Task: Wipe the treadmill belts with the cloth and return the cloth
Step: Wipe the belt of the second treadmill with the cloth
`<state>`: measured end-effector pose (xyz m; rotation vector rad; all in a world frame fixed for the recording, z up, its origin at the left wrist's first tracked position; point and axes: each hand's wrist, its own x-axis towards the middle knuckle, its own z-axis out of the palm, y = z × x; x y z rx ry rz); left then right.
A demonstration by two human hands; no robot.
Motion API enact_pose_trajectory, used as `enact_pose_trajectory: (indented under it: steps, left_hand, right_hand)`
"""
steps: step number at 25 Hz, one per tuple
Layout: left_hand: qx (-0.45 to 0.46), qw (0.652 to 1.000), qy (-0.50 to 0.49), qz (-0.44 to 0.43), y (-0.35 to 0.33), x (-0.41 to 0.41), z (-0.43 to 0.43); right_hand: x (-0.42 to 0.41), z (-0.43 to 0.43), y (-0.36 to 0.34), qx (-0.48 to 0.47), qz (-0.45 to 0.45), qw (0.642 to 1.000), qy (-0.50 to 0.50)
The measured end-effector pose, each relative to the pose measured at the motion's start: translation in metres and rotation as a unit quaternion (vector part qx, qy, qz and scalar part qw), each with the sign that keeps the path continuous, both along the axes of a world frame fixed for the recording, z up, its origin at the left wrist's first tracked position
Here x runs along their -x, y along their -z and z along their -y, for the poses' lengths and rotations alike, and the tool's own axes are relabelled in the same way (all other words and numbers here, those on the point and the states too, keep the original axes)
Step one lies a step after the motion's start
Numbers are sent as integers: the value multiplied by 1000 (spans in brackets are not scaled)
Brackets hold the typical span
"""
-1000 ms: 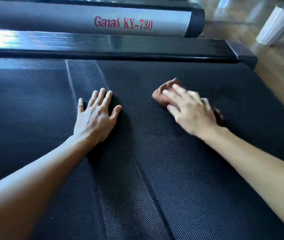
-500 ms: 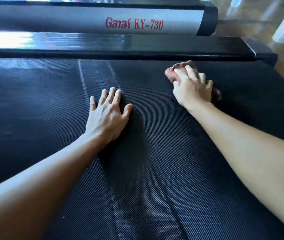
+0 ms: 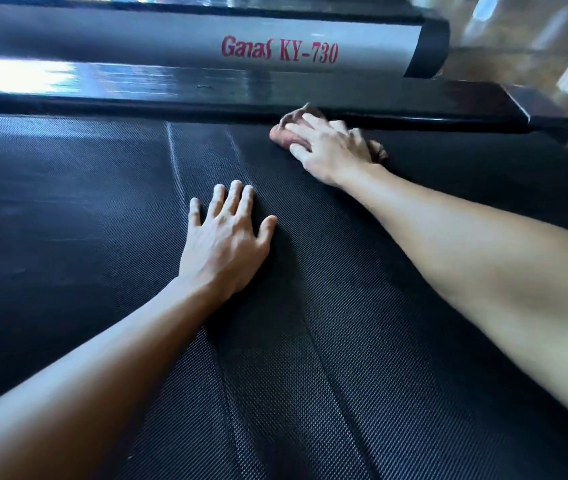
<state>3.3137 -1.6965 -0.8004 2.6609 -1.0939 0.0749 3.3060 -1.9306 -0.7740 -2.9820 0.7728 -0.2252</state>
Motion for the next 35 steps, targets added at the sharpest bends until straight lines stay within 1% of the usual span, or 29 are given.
enact_pose_trajectory:
  steps: [1,2,3,4,5,6,8,9,10,11,12,14,15,16,19,20,21,22,23,24,25,26,27,28,29,31,32,33,35]
  left_hand:
    - [1,1000,0,1,0,0,0]
    - [0,1000,0,2,0,-1,0]
    - [-1,1000,1,1,0,-1,0]
    - [-2,1000,1,1,0,0,0]
    - [-2,1000,1,3,0,0,0]
    - [-4,1000,1,4,0,0,1]
    - [-6,1000,4,3,0,0,1]
    - [-4,1000,3,3,1,0,0]
    - [0,1000,2,2,1,-1,0]
    - [3,1000,1,1,1,-2,1]
    - [3,1000,2,1,1,-2,1]
    - [2,1000,3,0,2,-2,1]
    - [3,1000,3,-1,1,-1,1]
    - [4,1000,4,-2,1,-1,1]
    - [7,1000,5,0,1,-2,0]
    - [10,1000,5,1,1,-2,1]
    - [9,1000,6,0,1,-2,1]
    - [8,1000,7,0,1,-1,1]
    - [8,1000,6,1,2,-1,1]
    - [8,1000,6,1,2,-1,1]
    - [7,1000,5,2,2,-1,0]
    - [7,1000,4,2,2,-2,0]
    - [8,1000,4,2,1,-2,0]
    - [9,1000,3,1,0,-2,0]
    - [10,1000,1,-1,-1,-1,0]
    - [13,1000,1,-4,-1,0,0]
    - [14,1000,1,-4,-1,0,0]
    - [14,1000,3,-4,-1,0,0]
    - [16,1000,4,-8,0,-2,0]
  right_hand:
    - [1,8,-1,-1,-9,999,-52]
    - [1,18,-2,1,-5,999,-40]
    - [0,24,0,8,14,999,33]
    - [-3,24,4,12,28,992,125]
    - [-9,14,6,14,30,983,183]
    - [-19,-1,6,16,31,984,175]
    - [-24,-29,6,31,35,998,36]
    - [-18,-33,9,33,33,998,-35]
    - [-6,-26,10,32,34,996,-71]
    - [6,-12,9,30,38,997,-64]
    - [16,7,9,28,44,999,-12]
    - [33,35,8,14,50,987,151]
    - [38,40,7,2,51,980,192]
    - [40,39,6,-3,52,982,184]
    - [68,37,11,33,42,998,17]
    - [79,49,9,30,40,999,13]
    - [87,65,6,23,42,996,74]
    - [93,73,4,11,52,986,160]
    - [95,73,3,4,55,974,221]
    - [94,65,4,1,56,971,231]
    - [93,50,6,13,50,981,189]
    - [97,29,9,31,46,992,113]
    - [110,14,13,37,47,997,39]
    - [127,9,14,32,45,998,-11]
    - [141,12,10,27,45,999,-7]
    - [162,20,2,13,51,991,123]
    - [168,13,3,13,52,985,165]
    - [171,0,5,25,56,987,151]
    - [190,-39,14,55,59,996,26]
